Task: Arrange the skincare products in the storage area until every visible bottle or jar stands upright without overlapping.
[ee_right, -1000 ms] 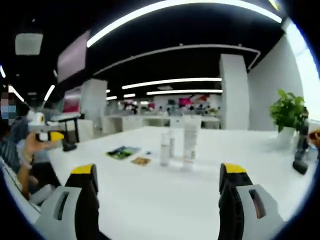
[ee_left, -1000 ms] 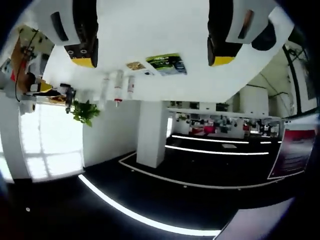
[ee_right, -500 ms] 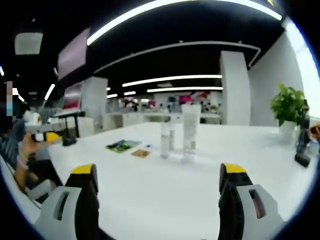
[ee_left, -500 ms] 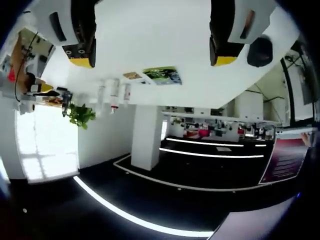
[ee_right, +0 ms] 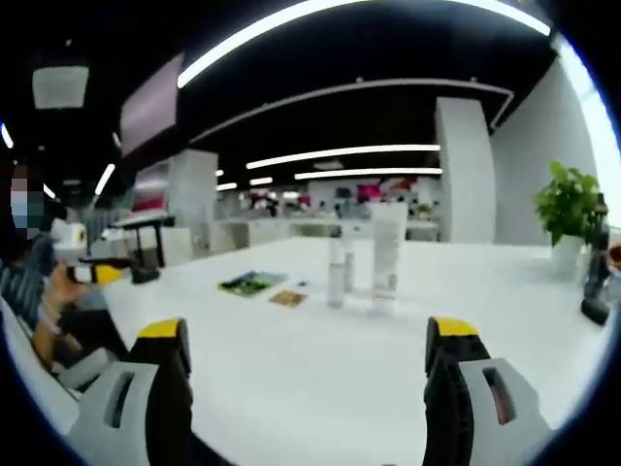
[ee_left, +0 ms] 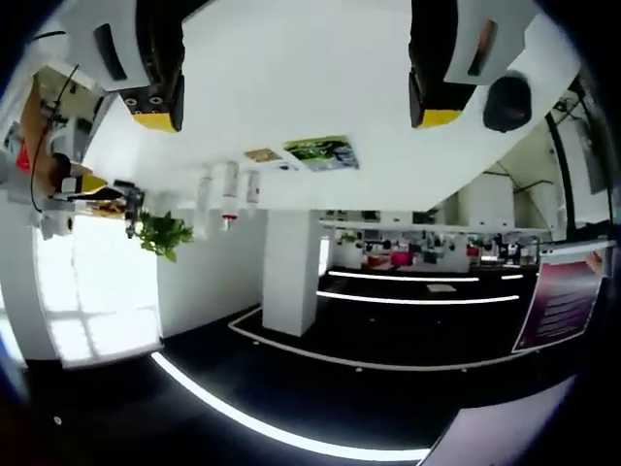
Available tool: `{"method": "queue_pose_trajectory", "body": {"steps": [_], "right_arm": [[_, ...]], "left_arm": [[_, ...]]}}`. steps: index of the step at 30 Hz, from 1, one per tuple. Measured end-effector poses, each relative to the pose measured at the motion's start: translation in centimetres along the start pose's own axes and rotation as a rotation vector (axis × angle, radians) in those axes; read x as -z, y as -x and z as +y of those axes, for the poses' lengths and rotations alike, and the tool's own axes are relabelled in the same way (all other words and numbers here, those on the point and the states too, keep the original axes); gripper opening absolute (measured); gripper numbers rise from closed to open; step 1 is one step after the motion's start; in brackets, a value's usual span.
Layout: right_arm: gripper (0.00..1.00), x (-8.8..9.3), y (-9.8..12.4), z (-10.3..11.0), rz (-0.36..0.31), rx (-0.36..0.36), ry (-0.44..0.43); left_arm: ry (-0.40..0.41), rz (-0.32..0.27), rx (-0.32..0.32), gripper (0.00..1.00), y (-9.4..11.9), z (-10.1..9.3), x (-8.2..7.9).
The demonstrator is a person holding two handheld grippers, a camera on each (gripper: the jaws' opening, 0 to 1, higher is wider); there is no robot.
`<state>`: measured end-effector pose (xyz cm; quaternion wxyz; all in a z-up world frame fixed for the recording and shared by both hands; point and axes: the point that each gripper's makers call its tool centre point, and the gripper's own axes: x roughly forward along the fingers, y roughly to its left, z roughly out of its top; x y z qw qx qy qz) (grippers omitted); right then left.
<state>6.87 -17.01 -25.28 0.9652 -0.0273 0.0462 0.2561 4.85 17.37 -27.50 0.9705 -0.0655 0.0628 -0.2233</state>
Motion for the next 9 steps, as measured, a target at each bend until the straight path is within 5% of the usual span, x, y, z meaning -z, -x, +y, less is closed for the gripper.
{"method": "queue_pose_trajectory", "body": {"steps": [9], "right_arm": [[1.00, 0.16, -0.13, -0.11, 0.003, -0.001, 0.002]], "left_arm": [[0.033, -0.027, -0.023, 0.99, 0.48, 0.83, -0.43]]}}
